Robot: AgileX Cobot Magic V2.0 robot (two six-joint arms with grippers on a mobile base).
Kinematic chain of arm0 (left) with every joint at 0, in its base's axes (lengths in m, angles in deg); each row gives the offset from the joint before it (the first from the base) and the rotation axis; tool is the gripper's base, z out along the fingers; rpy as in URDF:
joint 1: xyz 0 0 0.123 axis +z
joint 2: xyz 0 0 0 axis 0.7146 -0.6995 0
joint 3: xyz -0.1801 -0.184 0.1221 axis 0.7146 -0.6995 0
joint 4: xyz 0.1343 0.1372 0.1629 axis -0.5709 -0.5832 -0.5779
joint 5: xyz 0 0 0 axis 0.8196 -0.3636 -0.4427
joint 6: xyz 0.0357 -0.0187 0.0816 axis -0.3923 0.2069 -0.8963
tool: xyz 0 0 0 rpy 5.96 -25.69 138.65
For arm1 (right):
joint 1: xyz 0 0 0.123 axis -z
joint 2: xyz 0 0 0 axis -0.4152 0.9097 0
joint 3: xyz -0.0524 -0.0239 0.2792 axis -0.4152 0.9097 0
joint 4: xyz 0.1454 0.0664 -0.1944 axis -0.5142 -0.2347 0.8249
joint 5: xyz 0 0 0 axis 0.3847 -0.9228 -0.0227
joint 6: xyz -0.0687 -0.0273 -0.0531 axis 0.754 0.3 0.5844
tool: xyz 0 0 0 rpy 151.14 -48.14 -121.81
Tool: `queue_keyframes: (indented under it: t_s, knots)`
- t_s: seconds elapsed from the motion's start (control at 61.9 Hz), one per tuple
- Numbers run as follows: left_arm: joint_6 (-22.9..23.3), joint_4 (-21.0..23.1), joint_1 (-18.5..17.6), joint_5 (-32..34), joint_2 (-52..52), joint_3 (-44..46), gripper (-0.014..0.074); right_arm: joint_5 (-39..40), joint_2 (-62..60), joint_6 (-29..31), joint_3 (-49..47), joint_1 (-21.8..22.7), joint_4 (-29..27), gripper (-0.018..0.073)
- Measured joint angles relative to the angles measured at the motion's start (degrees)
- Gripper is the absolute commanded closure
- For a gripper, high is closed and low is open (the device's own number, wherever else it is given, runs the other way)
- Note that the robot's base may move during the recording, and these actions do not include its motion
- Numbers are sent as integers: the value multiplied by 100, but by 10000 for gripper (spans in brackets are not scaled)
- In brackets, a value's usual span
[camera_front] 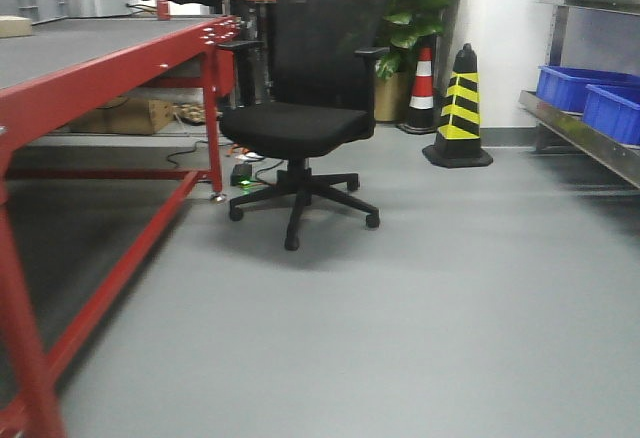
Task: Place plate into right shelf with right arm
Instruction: 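Drive the base up to the steel shelf with blue bins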
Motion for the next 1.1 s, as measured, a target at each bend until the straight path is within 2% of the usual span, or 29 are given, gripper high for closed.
queue_keyframes:
  t_s: [1.098]
  knots:
    - [0, 0, 0, 0, 0, 0, 643, 0, 0, 4, 0, 0, 0, 505]
